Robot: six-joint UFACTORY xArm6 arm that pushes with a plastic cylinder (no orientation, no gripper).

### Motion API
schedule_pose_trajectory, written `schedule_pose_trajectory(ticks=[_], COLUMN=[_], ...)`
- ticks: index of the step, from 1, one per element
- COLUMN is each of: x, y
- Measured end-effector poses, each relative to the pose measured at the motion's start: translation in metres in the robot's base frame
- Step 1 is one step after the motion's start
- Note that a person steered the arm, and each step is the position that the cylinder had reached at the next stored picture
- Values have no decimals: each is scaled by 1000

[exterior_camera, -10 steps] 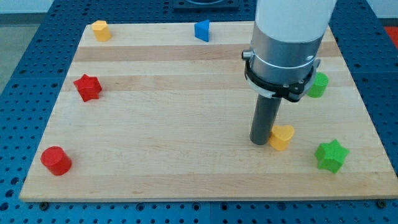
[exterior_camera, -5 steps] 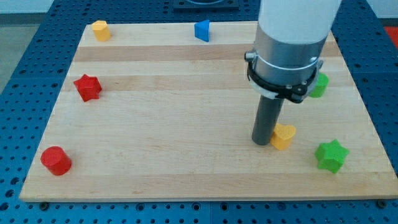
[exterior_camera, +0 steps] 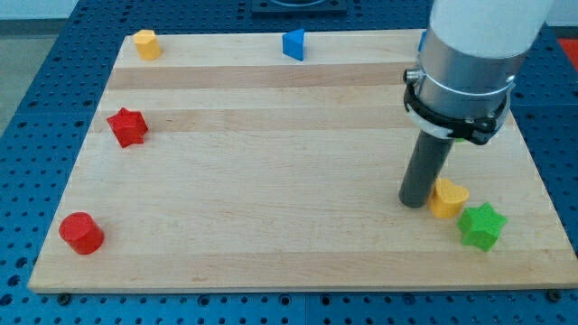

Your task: Push the yellow heart to the top of the green star

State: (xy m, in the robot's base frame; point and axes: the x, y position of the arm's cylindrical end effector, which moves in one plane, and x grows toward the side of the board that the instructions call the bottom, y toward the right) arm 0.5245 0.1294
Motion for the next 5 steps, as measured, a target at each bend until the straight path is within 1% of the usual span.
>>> schedule_pose_trajectory(ticks=[2,4,5], x=[14,8,8], y=[-3,28,31])
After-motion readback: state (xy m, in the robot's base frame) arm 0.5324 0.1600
